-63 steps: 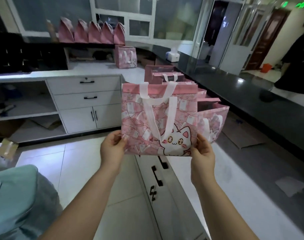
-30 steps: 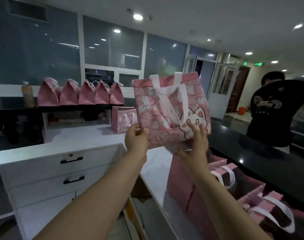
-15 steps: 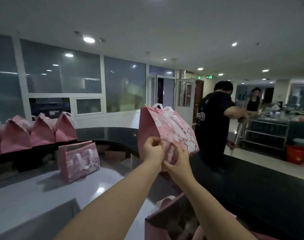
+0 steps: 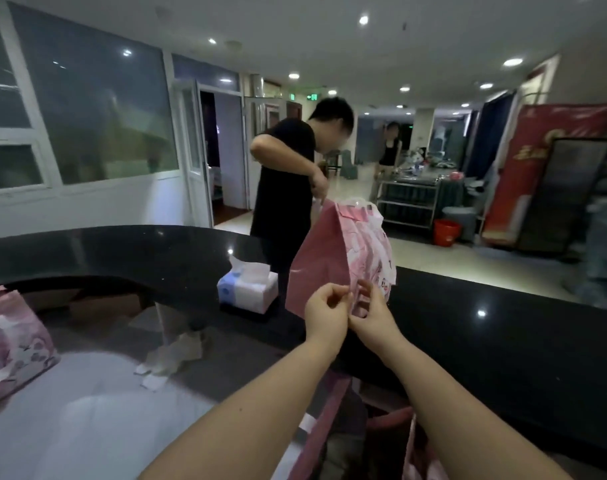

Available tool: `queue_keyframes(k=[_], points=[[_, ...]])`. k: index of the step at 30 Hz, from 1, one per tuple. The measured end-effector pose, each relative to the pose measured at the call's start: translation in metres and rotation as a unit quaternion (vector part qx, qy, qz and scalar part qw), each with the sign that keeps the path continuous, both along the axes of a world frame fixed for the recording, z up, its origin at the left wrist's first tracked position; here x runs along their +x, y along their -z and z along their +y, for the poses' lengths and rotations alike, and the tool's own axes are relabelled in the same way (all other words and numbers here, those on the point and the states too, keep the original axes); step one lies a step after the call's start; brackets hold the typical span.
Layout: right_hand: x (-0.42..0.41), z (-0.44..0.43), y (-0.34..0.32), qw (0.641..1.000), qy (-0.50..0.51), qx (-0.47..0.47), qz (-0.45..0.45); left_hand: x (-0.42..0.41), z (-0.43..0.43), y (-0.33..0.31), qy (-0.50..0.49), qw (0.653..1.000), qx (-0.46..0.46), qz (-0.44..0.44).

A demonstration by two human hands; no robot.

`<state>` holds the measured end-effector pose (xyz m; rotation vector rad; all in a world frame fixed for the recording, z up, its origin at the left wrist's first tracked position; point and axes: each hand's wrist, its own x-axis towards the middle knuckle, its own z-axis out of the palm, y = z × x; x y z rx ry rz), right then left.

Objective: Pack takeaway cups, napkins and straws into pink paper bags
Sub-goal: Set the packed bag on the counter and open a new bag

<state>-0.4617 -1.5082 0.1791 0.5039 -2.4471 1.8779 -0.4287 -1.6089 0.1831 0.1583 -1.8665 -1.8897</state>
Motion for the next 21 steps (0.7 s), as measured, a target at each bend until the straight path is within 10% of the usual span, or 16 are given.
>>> queue_keyframes(k=[9, 21], points=[[-0.015, -0.027, 0.004, 0.985, 0.166, -0.043, -0.008, -0.026, -0.110, 0.019, 0.013, 0.946, -0.300, 0.122], [-0.025, -0.069, -0.011, 0.928, 0.370, -0.025, 0.043, -0.083, -0.105, -0.004, 0.160, 0.972, -0.174, 0.021]])
